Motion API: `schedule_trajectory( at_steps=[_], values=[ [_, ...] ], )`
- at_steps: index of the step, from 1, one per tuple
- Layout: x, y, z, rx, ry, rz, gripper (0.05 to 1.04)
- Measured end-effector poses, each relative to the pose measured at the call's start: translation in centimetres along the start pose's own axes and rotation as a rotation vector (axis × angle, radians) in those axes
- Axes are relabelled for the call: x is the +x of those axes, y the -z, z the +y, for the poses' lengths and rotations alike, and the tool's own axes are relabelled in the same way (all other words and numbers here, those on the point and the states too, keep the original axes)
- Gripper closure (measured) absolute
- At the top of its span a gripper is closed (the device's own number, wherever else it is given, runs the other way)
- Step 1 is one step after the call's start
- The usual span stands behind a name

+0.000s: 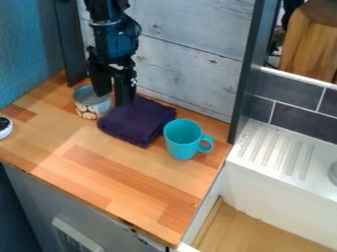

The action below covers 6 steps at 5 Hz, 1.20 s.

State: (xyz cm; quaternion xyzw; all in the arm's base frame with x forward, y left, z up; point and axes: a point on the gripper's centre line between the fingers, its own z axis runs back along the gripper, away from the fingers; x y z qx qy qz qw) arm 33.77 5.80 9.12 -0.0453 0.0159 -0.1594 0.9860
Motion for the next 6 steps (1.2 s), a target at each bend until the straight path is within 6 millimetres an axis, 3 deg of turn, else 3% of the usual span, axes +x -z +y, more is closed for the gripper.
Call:
schedule_trajectory(
  at_steps=[1,2,3,5,6],
  values=[
    [-0.2,1.2,0.0,-0.014,-0.004,0.024,0.075],
    [0.6,2.0,0.7,0.051,-0.073,-0.077,0.075],
    [1.8,0.6,1.3,0.115,-0.167,-0.205,0.075],
    [4.1,1.6,1.7,0.206,-0.35,-0.381,0.075],
    [5.3,3.2,1.9,0.173,-0.369,-0.369,0.075]
  ],
)
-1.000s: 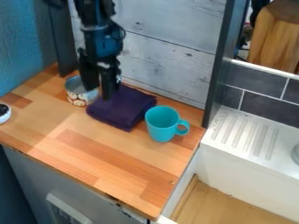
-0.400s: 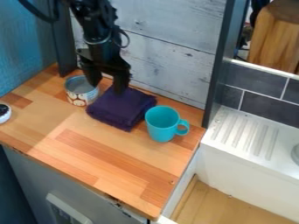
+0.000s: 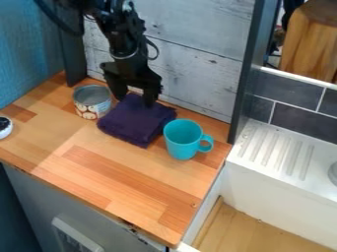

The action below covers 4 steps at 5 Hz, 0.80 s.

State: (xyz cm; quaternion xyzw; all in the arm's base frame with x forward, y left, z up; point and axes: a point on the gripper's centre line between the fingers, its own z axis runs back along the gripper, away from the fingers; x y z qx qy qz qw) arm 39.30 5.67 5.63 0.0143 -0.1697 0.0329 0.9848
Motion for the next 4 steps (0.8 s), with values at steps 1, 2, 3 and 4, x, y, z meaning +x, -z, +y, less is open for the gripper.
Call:
schedule_trajectory(
  at_steps=[1,2,3,4],
  values=[
    [0.3,1.8,-0.7,-0.003,0.023,0.025,0.075],
    [-0.3,3.7,-1.0,0.004,0.04,0.065,0.075],
    [-0.4,4.4,-0.9,0.036,0.07,0.106,0.075],
    [-1.6,4.7,-0.7,0.048,0.061,0.176,0.075]
  ],
)
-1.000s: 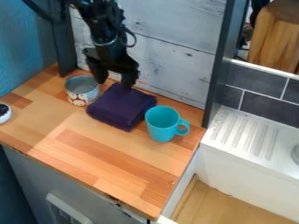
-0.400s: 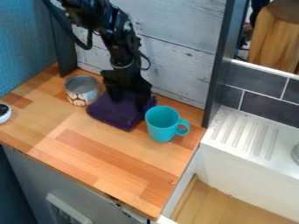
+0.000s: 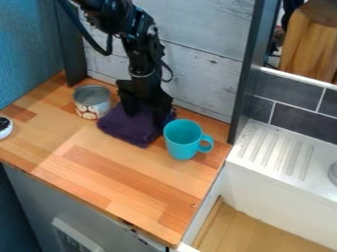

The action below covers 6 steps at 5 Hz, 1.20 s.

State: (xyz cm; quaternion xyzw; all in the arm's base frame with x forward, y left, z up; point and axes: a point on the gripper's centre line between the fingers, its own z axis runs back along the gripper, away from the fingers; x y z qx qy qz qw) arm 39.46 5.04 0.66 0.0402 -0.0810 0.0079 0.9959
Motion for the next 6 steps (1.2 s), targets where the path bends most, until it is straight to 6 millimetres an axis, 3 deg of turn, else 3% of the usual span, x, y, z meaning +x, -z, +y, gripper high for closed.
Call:
schedule_trajectory(
  at_steps=[2,4,5,6],
  values=[
    [-5.1,-0.9,-0.2,-0.078,-0.053,0.148,0.075],
    [-10.0,-1.3,1.6,-0.083,-0.117,0.229,0.077],
    [-12.0,-1.5,2.9,-0.061,-0.156,0.263,0.077],
    [-12.6,-1.7,3.0,-0.075,-0.147,0.265,0.077]
  ],
)
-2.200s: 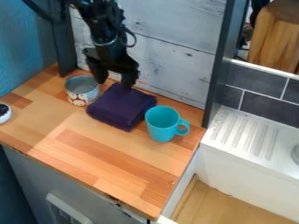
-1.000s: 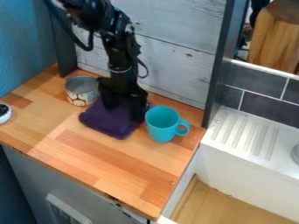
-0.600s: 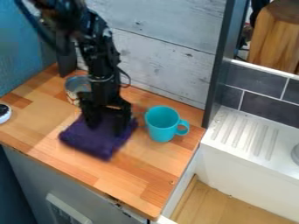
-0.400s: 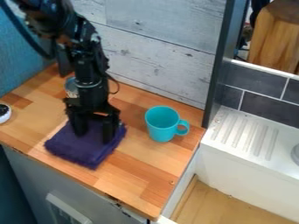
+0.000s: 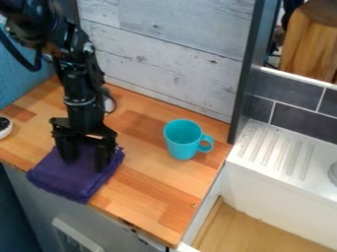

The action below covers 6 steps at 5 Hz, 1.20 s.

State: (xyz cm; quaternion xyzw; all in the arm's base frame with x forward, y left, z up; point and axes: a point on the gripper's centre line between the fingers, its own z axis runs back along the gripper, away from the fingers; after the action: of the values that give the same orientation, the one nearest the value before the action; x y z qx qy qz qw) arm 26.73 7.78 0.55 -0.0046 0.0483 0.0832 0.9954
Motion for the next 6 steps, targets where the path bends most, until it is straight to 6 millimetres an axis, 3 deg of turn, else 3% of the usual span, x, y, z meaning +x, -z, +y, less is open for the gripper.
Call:
schedule_trajectory(
  at_steps=[1,2,3,4,5,6],
  values=[
    [1.3,-1.6,0.4,-0.051,0.04,-0.087,0.079],
    [3.8,-4.9,0.3,-0.08,0.065,-0.221,0.081],
    [5.5,-7.0,-0.1,-0.092,0.092,-0.297,0.081],
    [6.3,-9.1,0.2,-0.033,0.141,-0.324,0.081],
    [7.3,-11.2,2.4,0.058,0.148,-0.352,0.082],
    [8.9,-11.6,5.3,0.084,0.112,-0.297,0.082]
  ],
)
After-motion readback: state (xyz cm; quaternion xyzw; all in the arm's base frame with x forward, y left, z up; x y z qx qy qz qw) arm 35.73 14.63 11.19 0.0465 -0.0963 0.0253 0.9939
